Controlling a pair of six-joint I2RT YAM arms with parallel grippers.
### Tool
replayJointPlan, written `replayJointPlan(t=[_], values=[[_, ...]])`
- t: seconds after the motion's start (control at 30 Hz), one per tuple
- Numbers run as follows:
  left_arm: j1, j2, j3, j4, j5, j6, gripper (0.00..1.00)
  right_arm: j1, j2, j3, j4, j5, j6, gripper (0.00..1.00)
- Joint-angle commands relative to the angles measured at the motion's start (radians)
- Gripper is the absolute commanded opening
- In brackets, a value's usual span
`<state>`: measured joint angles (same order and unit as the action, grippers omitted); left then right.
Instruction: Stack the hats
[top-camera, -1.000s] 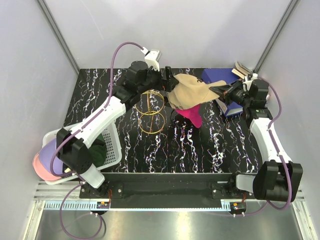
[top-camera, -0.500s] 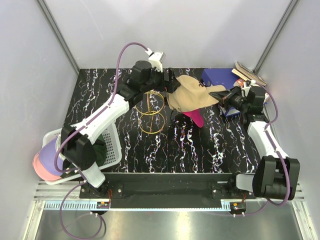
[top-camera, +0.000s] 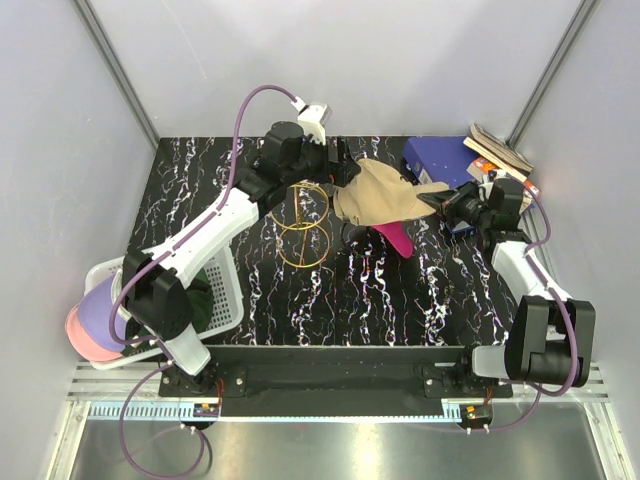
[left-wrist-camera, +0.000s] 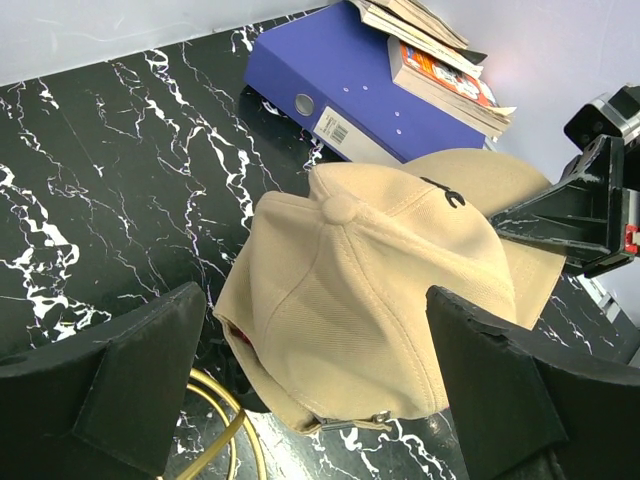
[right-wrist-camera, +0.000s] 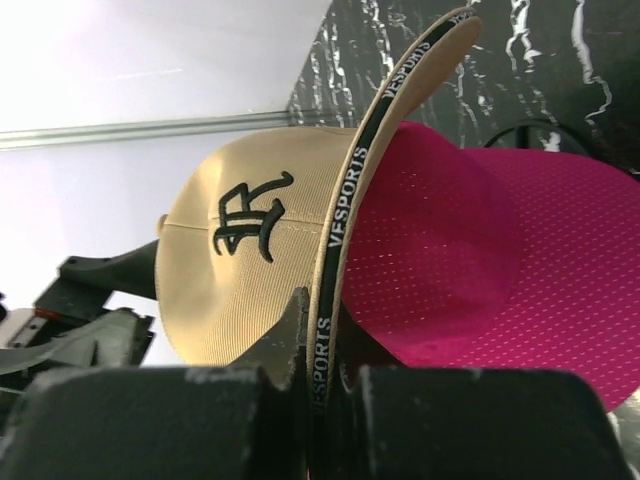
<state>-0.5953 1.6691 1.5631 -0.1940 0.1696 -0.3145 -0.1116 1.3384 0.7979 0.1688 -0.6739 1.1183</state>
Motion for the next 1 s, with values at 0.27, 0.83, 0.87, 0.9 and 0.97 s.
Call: replayJointPlan(t=[0.27,0.83,0.87,0.9,0.97], values=[[0.0,0.004,-0.006,0.021,0.013,0.037,0.96,-0.002,0.099,0.007,-0.111,-0.041,-0.35,0.0],[-0.006,0.0,-0.072,0.028,0.06,0.072,0.96,-0.002,0.087,-0.031,-0.107,0.05,-0.517,0.33],[-0.012,0.0,-0.075,0.025,0.062,0.08,0.96,-0.002,0.075,-0.023,-0.114,0.05,-0.518,0.41],[-0.017,0.0,-0.08,0.027,0.064,0.084,0.96,-0.002,0.067,-0.017,-0.118,0.048,-0.522,0.54],[-0.024,0.0,-0.084,0.027,0.062,0.089,0.96,-0.002,0.042,-0.006,-0.147,0.059,-0.529,0.66]])
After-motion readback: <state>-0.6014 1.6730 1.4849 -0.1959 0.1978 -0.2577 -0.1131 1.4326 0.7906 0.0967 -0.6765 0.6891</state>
